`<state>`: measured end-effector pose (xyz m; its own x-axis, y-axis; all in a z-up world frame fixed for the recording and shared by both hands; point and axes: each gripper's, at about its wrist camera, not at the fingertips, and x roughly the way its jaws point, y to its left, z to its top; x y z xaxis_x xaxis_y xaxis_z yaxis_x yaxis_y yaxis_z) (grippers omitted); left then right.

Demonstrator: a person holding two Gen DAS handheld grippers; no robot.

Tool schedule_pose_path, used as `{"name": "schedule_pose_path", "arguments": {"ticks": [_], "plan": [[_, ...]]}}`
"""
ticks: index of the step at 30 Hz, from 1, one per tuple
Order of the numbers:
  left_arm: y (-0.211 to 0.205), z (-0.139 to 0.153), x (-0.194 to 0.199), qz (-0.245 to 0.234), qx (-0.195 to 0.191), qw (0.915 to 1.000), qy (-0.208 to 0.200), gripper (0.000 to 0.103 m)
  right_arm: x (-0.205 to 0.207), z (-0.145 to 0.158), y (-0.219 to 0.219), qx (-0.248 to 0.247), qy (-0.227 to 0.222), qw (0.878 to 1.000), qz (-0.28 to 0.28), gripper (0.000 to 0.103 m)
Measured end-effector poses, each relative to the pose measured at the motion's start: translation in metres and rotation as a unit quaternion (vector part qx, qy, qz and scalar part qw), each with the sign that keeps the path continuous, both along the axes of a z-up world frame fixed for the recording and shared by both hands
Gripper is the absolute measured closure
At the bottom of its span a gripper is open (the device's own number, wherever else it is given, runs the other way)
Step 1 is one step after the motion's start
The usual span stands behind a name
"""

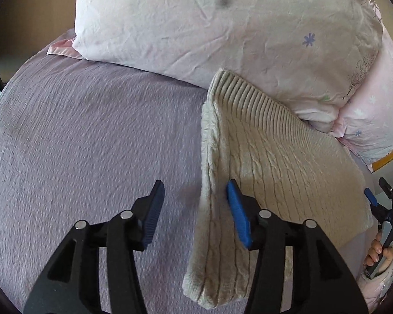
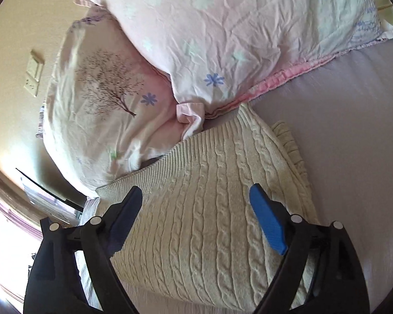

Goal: Fold small clothes

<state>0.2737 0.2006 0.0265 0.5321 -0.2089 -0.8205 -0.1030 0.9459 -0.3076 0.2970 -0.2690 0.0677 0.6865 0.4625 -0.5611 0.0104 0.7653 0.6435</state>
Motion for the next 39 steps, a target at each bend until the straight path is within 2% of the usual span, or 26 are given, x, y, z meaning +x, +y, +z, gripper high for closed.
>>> {"name": "schedule_pose_path", "arguments": {"ticks": [2, 5, 6, 8, 9, 11, 12, 13, 15, 17, 19, 23, 25, 28, 30, 31, 33, 35, 37, 39], "plan": [[0.001, -0.005, 0.003, -0.005, -0.027, 0.9996, 0.008, 0.054, -0.004, -0.003, -0.004, 0.011, -0.010, 1.000, 0.001, 0.017], [-0.004, -0.006, 0.006, -0.011, -0.052, 0.9986, 0.000, 0.048, 0.001, -0.005, -0.005, 0.036, -0.020, 0.999, 0.004, 0.017], [-0.005, -0.007, 0.008, -0.017, -0.078, 0.9968, 0.000, 0.048, 0.002, -0.005, -0.003, 0.035, -0.022, 0.999, 0.004, 0.017], [-0.010, -0.010, 0.012, -0.022, -0.107, 0.9940, 0.001, 0.052, 0.002, -0.002, 0.000, 0.030, -0.029, 0.999, 0.001, 0.017], [-0.014, -0.009, 0.011, -0.018, -0.098, 0.9950, -0.006, 0.052, 0.001, -0.001, 0.000, 0.032, -0.032, 0.999, 0.001, 0.017], [-0.022, -0.010, 0.015, -0.013, -0.083, 0.9965, -0.006, 0.062, 0.004, -0.002, -0.001, 0.044, -0.034, 0.998, 0.001, 0.017], [-0.021, -0.012, 0.016, -0.002, -0.095, 0.9955, -0.005, 0.073, 0.003, -0.001, -0.002, 0.048, -0.035, 0.998, 0.001, 0.017], [-0.018, -0.017, 0.020, 0.007, -0.130, 0.9915, 0.005, 0.079, 0.001, 0.000, -0.004, 0.053, -0.036, 0.998, 0.001, 0.017], [-0.010, -0.020, 0.025, 0.031, -0.172, 0.9846, 0.015, 0.083, -0.001, 0.002, -0.007, 0.061, -0.040, 0.997, 0.003, 0.017], [-0.013, -0.009, 0.028, 0.039, -0.160, 0.9862, 0.015, 0.086, -0.005, 0.006, -0.011, 0.071, -0.047, 0.996, 0.002, 0.017], [-0.032, 0.018, 0.029, 0.030, -0.119, 0.9924, 0.003, 0.088, -0.010, 0.010, -0.019, 0.083, -0.058, 0.995, -0.003, 0.017], [-0.119, 0.086, 0.035, -0.035, -0.068, 0.9963, -0.040, 0.090, -0.017, 0.021, -0.039, 0.095, -0.080, 0.992, -0.028, 0.016], [-0.187, 0.109, 0.040, -0.088, -0.060, 0.9926, -0.058, 0.090, -0.022, 0.021, -0.053, 0.100, -0.085, 0.990, -0.051, 0.016], [-0.292, 0.107, 0.049, -0.156, -0.075, 0.9831, -0.059, 0.090, -0.023, 0.016, -0.071, 0.111, -0.080, 0.988, -0.072, 0.016], [-0.345, 0.090, 0.057, -0.191, -0.107, 0.9746, -0.046, 0.092, -0.022, 0.012, -0.083, 0.101, -0.071, 0.988, -0.087, 0.016], [-0.366, 0.081, 0.061, -0.211, -0.143, 0.9664, -0.036, 0.093, -0.023, 0.011, -0.087, 0.092, -0.067, 0.989, -0.096, 0.016], [-0.379, 0.077, 0.060, -0.225, -0.175, 0.9580, -0.032, 0.092, -0.024, 0.005, -0.098, 0.095, -0.060, 0.987, -0.114, 0.017], [-0.364, 0.086, 0.046, -0.228, -0.166, 0.9576, -0.058, 0.088, -0.022, 0.000, -0.105, 0.121, -0.056, 0.985, -0.108, 0.016], [-0.332, 0.098, 0.029, -0.218, -0.119, 0.9645, -0.090, 0.067, -0.016, 0.000, -0.100, 0.140, -0.054, 0.986, -0.069, 0.020], [-0.299, 0.100, 0.016, -0.198, -0.057, 0.9727, -0.107, 0.063, -0.013, 0.005, -0.086, 0.129, -0.054, 0.990, -0.026, 0.024]]}}
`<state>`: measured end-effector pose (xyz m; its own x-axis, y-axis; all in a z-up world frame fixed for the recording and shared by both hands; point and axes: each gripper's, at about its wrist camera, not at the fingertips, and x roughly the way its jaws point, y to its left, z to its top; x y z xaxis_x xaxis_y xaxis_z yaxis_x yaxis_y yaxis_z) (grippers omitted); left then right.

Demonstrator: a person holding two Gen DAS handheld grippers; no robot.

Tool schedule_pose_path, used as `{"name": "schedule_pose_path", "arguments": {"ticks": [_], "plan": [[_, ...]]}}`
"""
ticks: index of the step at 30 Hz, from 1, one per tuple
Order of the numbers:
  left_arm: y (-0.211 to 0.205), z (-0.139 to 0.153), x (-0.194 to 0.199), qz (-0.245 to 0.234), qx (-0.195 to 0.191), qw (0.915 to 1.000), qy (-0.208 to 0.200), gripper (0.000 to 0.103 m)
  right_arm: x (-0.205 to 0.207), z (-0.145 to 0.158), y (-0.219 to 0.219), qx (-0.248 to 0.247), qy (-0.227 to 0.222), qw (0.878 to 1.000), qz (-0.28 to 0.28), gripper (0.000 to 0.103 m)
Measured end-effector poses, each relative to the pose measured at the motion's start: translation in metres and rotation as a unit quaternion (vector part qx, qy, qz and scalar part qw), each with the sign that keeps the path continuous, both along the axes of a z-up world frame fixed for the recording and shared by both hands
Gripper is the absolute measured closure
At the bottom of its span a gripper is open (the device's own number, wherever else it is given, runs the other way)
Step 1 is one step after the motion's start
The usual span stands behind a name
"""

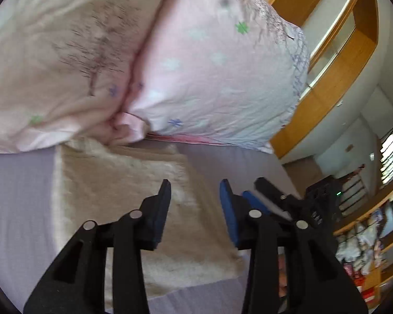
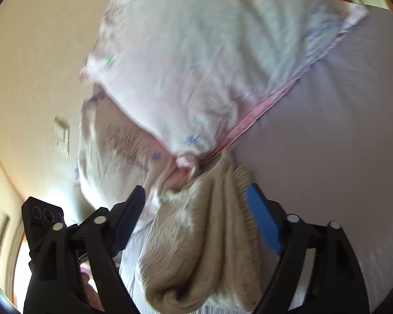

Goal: Fold small clothes

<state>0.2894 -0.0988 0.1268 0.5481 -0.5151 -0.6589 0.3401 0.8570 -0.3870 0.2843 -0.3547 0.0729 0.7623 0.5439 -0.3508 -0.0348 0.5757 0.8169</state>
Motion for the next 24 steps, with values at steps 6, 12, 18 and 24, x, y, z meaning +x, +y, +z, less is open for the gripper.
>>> {"name": "schedule_pose_path", "arguments": {"ticks": [6, 12, 18, 24], "plan": [[0.066, -0.024, -0.033, 0.039, 0.067, 0.9969, 0.017, 0.060, 0.015, -0.005, 0.052, -0.090, 0.056, 0.991, 0.076, 0.026], [0.093, -0.038, -0.044, 0.047, 0.066, 0.9964, 0.027, 0.056, 0.020, -0.013, 0.071, -0.116, 0.085, 0.986, 0.088, 0.027], [0.095, -0.044, -0.050, 0.041, 0.061, 0.9968, 0.032, 0.053, 0.016, -0.013, 0.113, -0.188, 0.075, 0.969, 0.142, 0.079], [0.098, -0.045, -0.049, 0.041, 0.054, 0.9974, 0.025, 0.048, 0.013, 0.024, 0.092, -0.185, 0.023, 0.977, 0.099, 0.085]]}}
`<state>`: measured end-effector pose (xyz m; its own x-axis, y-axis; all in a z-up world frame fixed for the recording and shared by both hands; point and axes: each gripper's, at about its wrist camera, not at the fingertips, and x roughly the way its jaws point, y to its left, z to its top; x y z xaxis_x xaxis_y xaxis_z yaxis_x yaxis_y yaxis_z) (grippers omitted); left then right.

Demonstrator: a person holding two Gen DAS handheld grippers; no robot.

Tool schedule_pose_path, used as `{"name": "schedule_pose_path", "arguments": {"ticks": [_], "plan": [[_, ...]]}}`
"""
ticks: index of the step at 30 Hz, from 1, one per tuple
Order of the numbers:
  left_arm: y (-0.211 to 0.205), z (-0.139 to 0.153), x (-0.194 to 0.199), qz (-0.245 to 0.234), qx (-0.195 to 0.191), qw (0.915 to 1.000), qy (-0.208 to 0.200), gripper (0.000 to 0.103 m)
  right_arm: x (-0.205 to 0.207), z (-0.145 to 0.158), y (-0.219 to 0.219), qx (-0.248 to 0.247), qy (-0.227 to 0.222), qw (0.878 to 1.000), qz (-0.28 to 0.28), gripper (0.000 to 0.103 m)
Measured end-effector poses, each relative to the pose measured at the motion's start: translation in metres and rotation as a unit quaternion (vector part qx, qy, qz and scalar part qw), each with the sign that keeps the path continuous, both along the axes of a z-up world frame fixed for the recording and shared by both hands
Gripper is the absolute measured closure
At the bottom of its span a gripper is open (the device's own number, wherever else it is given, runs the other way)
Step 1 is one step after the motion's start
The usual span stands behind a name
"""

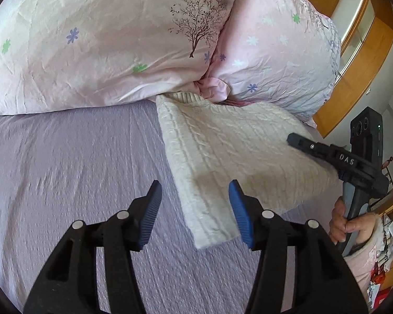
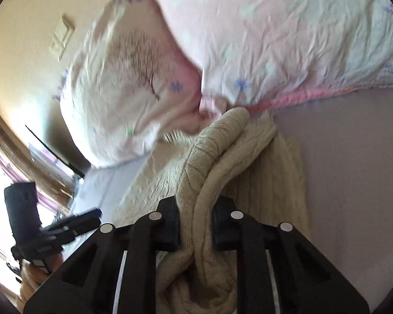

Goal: Fold small clothes

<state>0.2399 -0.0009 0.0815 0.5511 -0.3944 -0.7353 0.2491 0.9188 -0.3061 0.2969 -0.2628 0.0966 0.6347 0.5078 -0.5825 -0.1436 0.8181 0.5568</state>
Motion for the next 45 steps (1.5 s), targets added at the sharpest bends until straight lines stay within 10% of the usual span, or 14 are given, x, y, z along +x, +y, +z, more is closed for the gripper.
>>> {"name": "schedule_pose_path", "arguments": {"ticks": [6, 10, 17, 18, 20, 25, 26, 30, 38, 40, 45], "plan": [[0.008, -0.008, 0.011, 0.019, -0.029, 0.9994, 0.010, 0.036, 0.010, -0.045, -0.036, 0.002, 0.059, 0.996, -0.064, 0.074], [0.008, -0.014, 0.022, 0.022, -0.063, 0.9975, 0.022, 0.030, 0.004, -0.025, -0.058, 0.033, 0.035, 0.994, -0.102, 0.025], [-0.009, -0.015, 0.026, 0.012, -0.062, 0.9979, 0.012, 0.026, 0.052, -0.017, -0.054, 0.025, 0.067, 0.994, -0.082, 0.025], [-0.011, -0.015, 0.026, 0.010, -0.060, 0.9981, 0.012, 0.026, 0.060, -0.023, -0.047, 0.016, 0.080, 0.994, -0.076, 0.029], [-0.016, -0.014, 0.027, 0.005, -0.056, 0.9984, 0.009, 0.025, 0.071, -0.031, -0.036, 0.001, 0.087, 0.995, -0.053, 0.083], [-0.020, -0.015, 0.033, 0.005, -0.046, 0.9989, -0.002, 0.022, 0.065, -0.028, -0.048, -0.025, 0.061, 0.993, -0.099, 0.082], [-0.020, -0.017, 0.037, 0.009, -0.047, 0.9989, 0.001, 0.022, 0.065, -0.032, -0.051, -0.019, 0.074, 0.992, -0.097, 0.080], [-0.022, -0.025, 0.050, 0.010, -0.073, 0.9971, 0.016, 0.021, 0.047, -0.027, -0.062, 0.017, 0.094, 0.992, -0.085, 0.012], [-0.047, -0.048, 0.069, -0.009, -0.084, 0.9945, 0.061, 0.018, 0.020, -0.046, -0.066, 0.062, 0.138, 0.988, -0.035, 0.017], [-0.051, -0.060, 0.072, -0.020, -0.107, 0.9901, 0.089, 0.022, 0.021, -0.055, -0.063, 0.102, 0.151, 0.983, -0.011, 0.043], [-0.048, -0.066, 0.068, -0.023, -0.139, 0.9858, 0.092, 0.050, 0.005, -0.075, -0.068, 0.179, 0.141, 0.974, 0.000, 0.063]]}}
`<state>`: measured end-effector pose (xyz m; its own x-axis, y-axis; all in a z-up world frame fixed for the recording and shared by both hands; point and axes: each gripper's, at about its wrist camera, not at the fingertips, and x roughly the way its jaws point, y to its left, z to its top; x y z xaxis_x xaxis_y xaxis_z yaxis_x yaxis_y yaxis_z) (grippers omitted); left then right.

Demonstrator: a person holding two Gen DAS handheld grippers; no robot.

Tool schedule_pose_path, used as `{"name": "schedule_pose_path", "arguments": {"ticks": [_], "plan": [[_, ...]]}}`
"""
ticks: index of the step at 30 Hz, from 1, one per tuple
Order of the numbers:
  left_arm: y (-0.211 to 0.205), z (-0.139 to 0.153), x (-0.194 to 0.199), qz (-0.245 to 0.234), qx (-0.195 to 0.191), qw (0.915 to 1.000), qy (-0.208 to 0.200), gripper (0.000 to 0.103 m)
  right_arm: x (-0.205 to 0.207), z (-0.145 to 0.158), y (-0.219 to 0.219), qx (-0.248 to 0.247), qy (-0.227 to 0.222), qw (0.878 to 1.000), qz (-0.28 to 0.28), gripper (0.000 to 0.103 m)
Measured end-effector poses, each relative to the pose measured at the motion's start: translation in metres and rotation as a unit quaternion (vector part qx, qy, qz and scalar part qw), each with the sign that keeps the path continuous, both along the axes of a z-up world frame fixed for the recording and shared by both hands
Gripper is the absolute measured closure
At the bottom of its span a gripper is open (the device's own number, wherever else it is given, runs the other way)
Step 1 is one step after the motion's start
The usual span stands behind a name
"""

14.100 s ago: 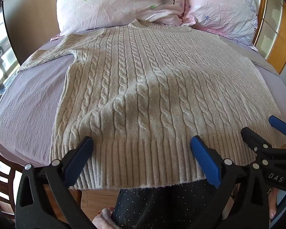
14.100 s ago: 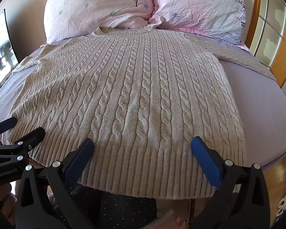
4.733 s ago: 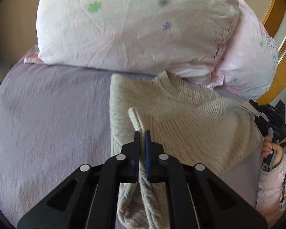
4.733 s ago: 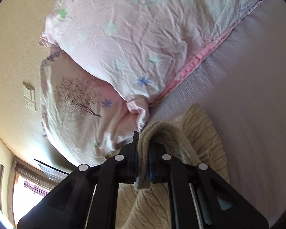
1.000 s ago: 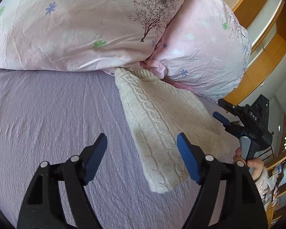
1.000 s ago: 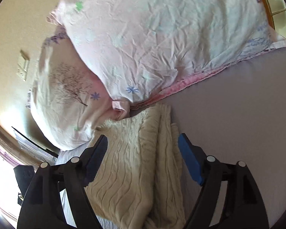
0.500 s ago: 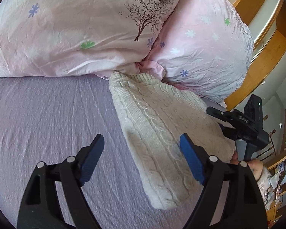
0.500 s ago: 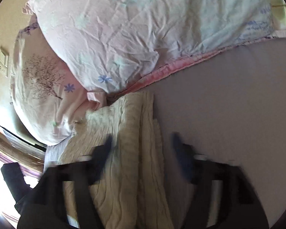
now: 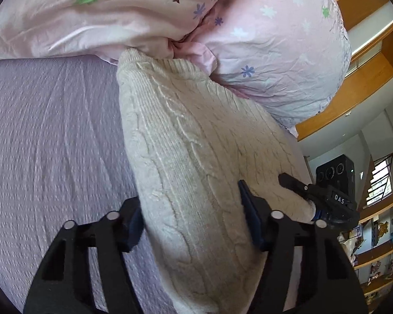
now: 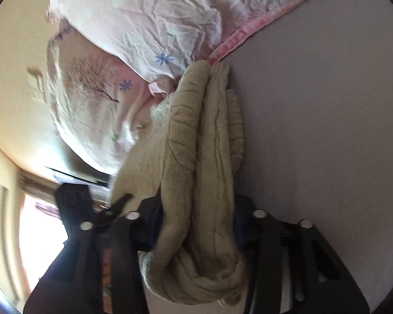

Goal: Fold small clothes

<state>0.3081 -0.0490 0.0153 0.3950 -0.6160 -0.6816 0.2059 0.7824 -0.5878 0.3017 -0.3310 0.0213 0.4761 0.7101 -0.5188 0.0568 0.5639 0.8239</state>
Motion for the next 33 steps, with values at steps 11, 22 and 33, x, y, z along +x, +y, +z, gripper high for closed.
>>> {"name": "schedule_pose_path", "arguments": {"ticks": [11, 22, 33], "plan": [[0.111, 0.035, -0.063, 0.042, 0.120, 0.9903, -0.056, 0.049, -0.002, 0.005, 0.117, -0.032, -0.047, 0.991, 0.121, 0.062], [0.088, 0.094, -0.107, 0.008, 0.064, 0.9876, -0.143, 0.031, -0.048, 0.068, 0.136, -0.026, -0.153, 0.980, 0.122, 0.022], [0.060, 0.059, -0.149, -0.005, 0.148, 0.9775, -0.150, 0.026, -0.089, 0.015, 0.114, 0.013, -0.100, 0.994, 0.048, 0.006]]}}
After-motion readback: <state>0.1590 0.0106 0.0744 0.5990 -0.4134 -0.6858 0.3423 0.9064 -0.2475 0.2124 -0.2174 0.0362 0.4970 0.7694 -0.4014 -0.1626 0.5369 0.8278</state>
